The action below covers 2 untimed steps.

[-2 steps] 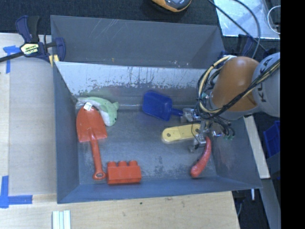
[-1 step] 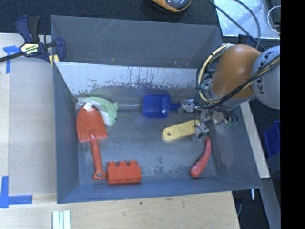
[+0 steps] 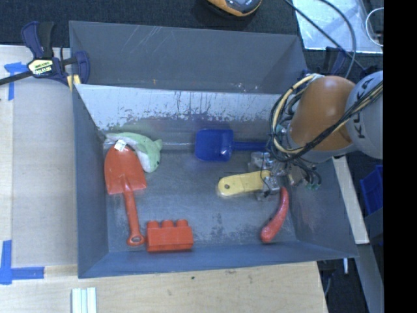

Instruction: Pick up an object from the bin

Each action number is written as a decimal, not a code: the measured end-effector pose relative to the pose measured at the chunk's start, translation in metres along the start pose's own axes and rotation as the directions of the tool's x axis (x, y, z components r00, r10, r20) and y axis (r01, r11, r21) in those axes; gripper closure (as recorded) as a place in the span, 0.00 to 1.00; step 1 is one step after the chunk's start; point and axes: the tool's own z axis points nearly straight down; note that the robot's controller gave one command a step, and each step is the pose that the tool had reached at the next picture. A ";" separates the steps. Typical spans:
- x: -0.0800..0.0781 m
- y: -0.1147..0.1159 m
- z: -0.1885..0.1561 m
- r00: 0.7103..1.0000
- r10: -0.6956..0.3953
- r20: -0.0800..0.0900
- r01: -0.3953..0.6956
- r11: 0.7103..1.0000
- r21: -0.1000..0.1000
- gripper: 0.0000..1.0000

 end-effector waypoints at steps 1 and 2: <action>0.000 0.000 0.000 1.000 -0.001 0.000 0.001 1.000 0.000 1.00; 0.001 0.000 -0.002 1.000 -0.001 -0.001 0.001 1.000 0.000 1.00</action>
Offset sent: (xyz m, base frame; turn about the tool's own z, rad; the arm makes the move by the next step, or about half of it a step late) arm 0.0001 -0.0001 0.0562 0.0000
